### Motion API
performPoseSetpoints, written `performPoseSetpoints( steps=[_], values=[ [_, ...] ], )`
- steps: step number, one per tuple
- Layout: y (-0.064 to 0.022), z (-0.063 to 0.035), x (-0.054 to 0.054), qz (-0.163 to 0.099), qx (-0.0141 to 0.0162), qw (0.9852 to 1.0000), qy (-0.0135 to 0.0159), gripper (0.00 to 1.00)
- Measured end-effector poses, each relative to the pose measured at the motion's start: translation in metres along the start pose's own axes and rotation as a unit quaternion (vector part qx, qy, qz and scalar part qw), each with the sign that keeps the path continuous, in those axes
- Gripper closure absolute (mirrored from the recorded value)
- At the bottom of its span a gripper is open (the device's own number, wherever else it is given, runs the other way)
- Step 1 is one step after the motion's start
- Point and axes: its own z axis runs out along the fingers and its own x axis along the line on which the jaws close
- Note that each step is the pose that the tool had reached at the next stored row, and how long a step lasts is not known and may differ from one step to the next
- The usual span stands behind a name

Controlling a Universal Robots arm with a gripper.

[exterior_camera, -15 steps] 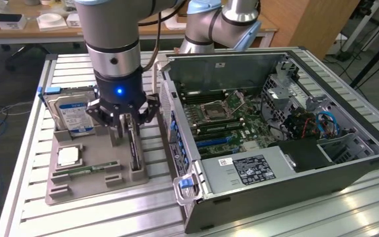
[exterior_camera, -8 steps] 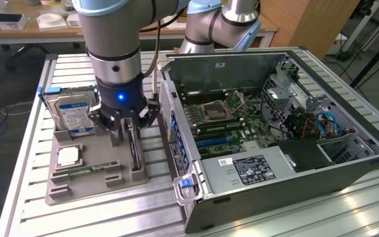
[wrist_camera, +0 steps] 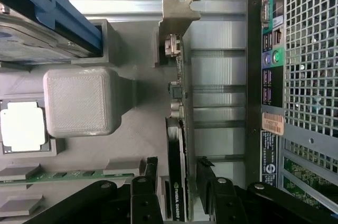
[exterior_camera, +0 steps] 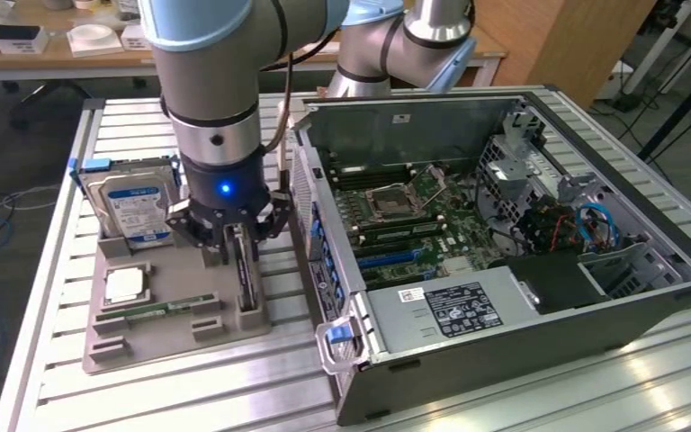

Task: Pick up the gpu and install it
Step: 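Pick up the gpu and move the gpu toward the slot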

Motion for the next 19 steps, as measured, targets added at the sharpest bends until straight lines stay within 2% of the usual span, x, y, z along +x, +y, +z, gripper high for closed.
performPoseSetpoints(
  steps=[4, 12, 14, 15, 19],
  values=[
    [-0.0001, 0.0069, 0.0002, 0.000, 0.0000, 1.0000, 0.0000, 0.57],
    [0.0000, 0.0073, 0.0002, 0.000, 0.0000, 1.0000, 0.0000, 0.57],
    [0.0001, 0.0075, -0.0001, 0.000, -0.0001, 1.0000, -0.0001, 0.59],
    [0.0001, 0.0076, -0.0005, 0.000, -0.0001, 1.0000, -0.0001, 0.65],
    [0.0000, 0.0074, -0.0006, 0.000, 0.0001, 1.0000, 0.0002, 0.67]
  ],
)
